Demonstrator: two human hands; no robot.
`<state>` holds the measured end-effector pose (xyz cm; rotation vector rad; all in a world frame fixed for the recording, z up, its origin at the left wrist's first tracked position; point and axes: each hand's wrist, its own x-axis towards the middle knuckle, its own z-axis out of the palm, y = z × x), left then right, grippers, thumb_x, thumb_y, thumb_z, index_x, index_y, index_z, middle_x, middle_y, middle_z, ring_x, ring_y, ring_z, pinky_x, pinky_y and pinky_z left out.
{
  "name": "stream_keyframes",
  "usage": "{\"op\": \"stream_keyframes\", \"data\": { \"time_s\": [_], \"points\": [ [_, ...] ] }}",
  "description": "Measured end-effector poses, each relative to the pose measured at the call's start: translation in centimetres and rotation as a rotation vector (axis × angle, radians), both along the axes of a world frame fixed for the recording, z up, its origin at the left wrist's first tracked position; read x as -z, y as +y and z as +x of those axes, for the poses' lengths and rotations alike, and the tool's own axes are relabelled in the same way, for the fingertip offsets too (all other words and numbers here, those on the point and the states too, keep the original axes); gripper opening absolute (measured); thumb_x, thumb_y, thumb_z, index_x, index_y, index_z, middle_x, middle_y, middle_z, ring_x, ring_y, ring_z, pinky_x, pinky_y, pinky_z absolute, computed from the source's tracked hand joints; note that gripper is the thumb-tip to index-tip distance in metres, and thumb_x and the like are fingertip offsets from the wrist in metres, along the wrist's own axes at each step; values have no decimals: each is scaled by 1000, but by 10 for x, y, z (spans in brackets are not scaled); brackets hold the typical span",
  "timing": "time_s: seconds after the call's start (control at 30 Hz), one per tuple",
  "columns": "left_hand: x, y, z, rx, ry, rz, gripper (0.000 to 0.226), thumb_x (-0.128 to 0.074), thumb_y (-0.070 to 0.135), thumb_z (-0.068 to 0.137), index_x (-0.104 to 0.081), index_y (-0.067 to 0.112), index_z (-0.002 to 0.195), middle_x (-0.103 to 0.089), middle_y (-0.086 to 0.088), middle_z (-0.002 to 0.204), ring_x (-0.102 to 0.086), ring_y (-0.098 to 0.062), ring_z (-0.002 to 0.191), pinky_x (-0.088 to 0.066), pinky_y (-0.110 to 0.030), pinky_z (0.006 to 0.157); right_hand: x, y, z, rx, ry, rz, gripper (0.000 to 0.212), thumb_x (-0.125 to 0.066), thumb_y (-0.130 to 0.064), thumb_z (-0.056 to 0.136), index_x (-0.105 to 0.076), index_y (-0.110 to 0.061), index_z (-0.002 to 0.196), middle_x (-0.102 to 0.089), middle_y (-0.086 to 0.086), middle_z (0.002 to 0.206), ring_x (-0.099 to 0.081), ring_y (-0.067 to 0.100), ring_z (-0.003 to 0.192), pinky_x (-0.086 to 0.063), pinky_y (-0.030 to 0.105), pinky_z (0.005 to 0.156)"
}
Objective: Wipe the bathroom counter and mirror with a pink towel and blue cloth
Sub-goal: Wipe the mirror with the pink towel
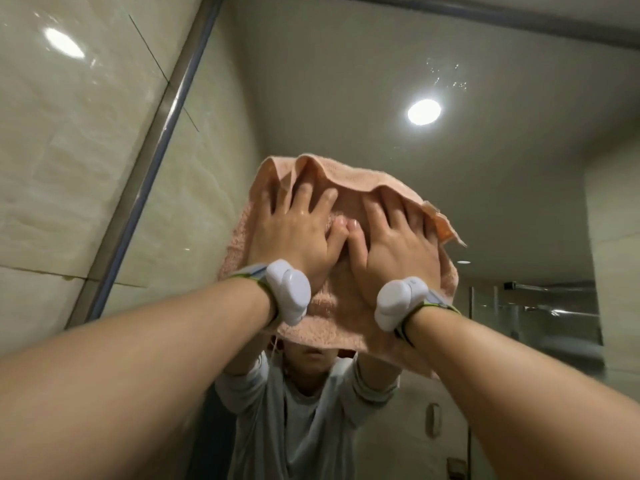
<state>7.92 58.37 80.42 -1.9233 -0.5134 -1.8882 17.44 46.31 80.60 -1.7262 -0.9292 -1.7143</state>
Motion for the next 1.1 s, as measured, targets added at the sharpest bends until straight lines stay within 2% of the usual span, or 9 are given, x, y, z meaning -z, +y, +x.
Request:
{"op": "stream_keyframes", "data": {
  "time_s": [0.17, 0.4, 0.8, 0.93, 1.1],
  "points": [
    [-22, -7, 10, 19, -16, 5, 60, -30, 53, 97, -49, 26, 148, -51, -14, 149, -42, -40, 141, -23, -62, 119, -24, -5, 12, -12, -49, 46, 56, -26, -56, 97, -39, -34, 147, -43, 0, 153, -33, 28, 140, -25, 49, 113],
    [-19, -10, 10, 33, -11, -13, 56, -31, 50, 100, -46, 27, 149, -51, -12, 147, -43, -39, 139, -23, -59, 119, -19, -4, 12, -16, -29, 48, 56, -25, -55, 97, -39, -35, 147, -45, 0, 151, -37, 29, 137, -29, 51, 110],
    [-7, -16, 9, 57, -34, -7, 55, -34, 48, 98, -53, 25, 144, -56, -14, 142, -44, -40, 140, -27, -62, 117, -5, -7, 9, -5, -18, 48, 54, -28, -55, 99, -40, -34, 147, -44, -2, 151, -35, 27, 139, -28, 49, 111],
    [2, -18, 10, 33, -28, -10, 53, -36, 48, 98, -54, 25, 142, -59, -13, 138, -51, -40, 132, -31, -62, 114, 4, -10, 9, -4, -6, 42, 53, -31, -54, 98, -42, -33, 146, -45, -1, 151, -36, 27, 138, -28, 49, 112],
    [17, -23, 12, 52, -19, -12, 53, -37, 48, 97, -55, 25, 141, -60, -14, 136, -49, -40, 135, -30, -62, 115, 20, -17, 10, 13, 10, 24, 53, -33, -53, 99, -41, -32, 147, -44, -1, 151, -34, 26, 139, -27, 48, 112]
  ]
}}
